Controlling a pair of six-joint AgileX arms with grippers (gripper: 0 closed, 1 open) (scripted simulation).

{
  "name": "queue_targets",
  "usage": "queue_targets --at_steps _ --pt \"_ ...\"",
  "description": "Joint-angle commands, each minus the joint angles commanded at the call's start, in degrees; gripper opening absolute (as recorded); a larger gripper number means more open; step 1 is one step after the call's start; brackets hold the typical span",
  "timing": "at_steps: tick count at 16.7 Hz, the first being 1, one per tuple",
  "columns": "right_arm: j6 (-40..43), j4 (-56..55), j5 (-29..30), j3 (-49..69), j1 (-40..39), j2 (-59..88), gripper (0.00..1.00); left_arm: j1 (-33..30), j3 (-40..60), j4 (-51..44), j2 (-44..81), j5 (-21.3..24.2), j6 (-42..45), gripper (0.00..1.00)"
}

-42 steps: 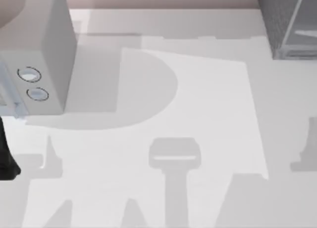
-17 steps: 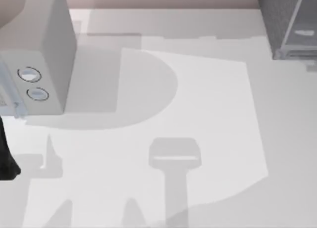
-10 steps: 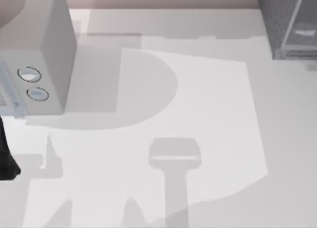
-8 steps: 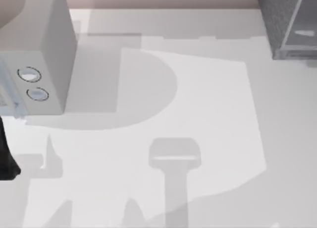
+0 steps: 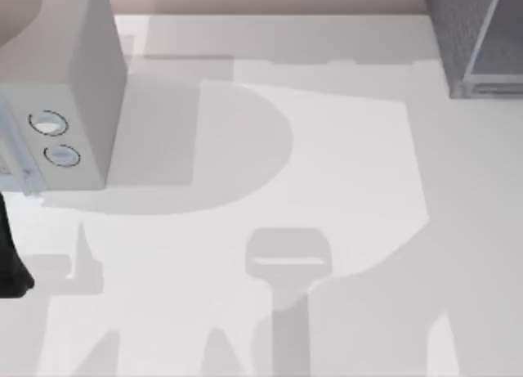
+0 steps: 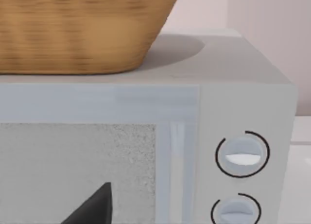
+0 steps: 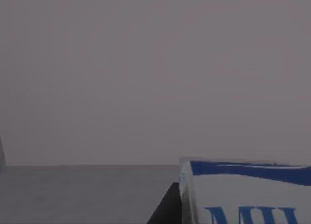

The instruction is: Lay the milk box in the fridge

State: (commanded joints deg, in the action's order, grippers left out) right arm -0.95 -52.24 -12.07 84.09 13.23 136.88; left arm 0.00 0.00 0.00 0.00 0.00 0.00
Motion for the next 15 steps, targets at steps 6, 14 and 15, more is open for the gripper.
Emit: queue_targets --at_steps 6,14,15 --pt "0.11 4.98 0.89 7.92 -0.80 2.73 0.00 0.00 0.00 0.00 0.00 0.00 0.00 1.00" --pt "0.11 4.98 0.89 7.92 -0.80 2.73 0.38 0.00 0.00 0.00 0.00 0.00 0.00 1.00" --pt "0.11 4.98 0.89 7.92 -0.80 2.73 0.45 0.00 0.00 0.00 0.00 0.00 0.00 1.00"
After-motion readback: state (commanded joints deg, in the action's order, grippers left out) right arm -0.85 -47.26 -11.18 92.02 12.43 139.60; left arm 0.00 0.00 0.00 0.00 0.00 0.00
